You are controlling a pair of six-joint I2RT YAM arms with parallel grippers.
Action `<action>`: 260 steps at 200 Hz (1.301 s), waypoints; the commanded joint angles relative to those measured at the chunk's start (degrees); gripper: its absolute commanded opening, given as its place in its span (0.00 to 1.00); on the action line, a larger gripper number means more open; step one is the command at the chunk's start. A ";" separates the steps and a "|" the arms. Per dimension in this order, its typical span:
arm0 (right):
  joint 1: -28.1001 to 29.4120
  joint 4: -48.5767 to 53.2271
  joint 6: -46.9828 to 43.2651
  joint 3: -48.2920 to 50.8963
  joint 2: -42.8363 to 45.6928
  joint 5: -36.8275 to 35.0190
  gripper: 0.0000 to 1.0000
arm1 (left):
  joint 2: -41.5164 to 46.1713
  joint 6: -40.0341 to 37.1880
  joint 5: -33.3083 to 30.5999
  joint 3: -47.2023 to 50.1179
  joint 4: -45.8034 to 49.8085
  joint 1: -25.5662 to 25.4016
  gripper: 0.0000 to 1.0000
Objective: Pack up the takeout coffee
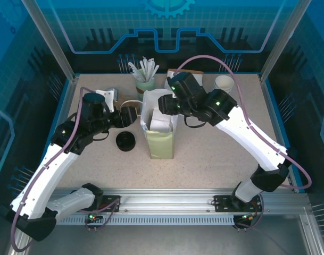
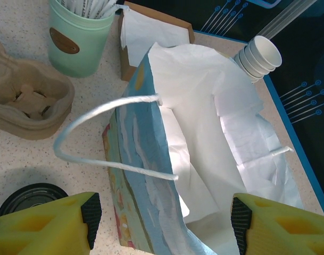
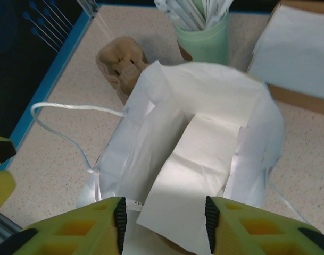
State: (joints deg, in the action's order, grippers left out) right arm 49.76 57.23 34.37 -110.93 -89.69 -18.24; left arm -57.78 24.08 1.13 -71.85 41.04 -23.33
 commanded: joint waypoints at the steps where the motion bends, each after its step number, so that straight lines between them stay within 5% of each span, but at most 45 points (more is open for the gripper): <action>1: -1.92 -2.18 -4.61 -1.01 4.26 -2.70 0.47 | -0.18 0.28 -1.82 -2.22 -3.09 2.29 0.68; 37: -6.32 -4.78 -10.10 4.40 10.85 -6.54 0.57 | 0.70 0.15 -4.63 -0.07 -9.03 8.59 0.70; 76: -15.21 -13.85 -15.71 22.29 21.92 -9.70 0.75 | 3.95 -1.99 -13.53 8.81 -20.19 14.49 0.83; 99: -22.78 -19.99 -16.36 35.46 27.85 -12.93 0.99 | 6.21 -4.61 -19.24 17.30 -29.44 16.92 0.99; 136: -34.37 -32.56 -18.20 53.42 34.33 -10.24 1.00 | 8.32 -9.88 -28.04 30.66 -43.89 18.43 0.99; 168: -41.33 -47.33 -21.46 66.81 33.32 -5.48 1.00 | 6.80 -15.40 -28.25 41.38 -57.07 19.40 0.99; 219: -42.57 -70.58 -25.24 78.40 21.38 -8.74 1.00 | -2.60 -17.16 -26.22 47.47 -65.15 22.29 0.99; 260: -42.92 -90.11 -32.29 83.84 11.52 -1.43 1.00 | -9.39 -15.95 -24.13 50.08 -72.56 23.79 0.99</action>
State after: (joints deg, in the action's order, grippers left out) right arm 7.75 -14.87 7.27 -29.28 -74.02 -23.77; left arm -64.66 8.56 -24.40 -23.75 -22.92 -0.51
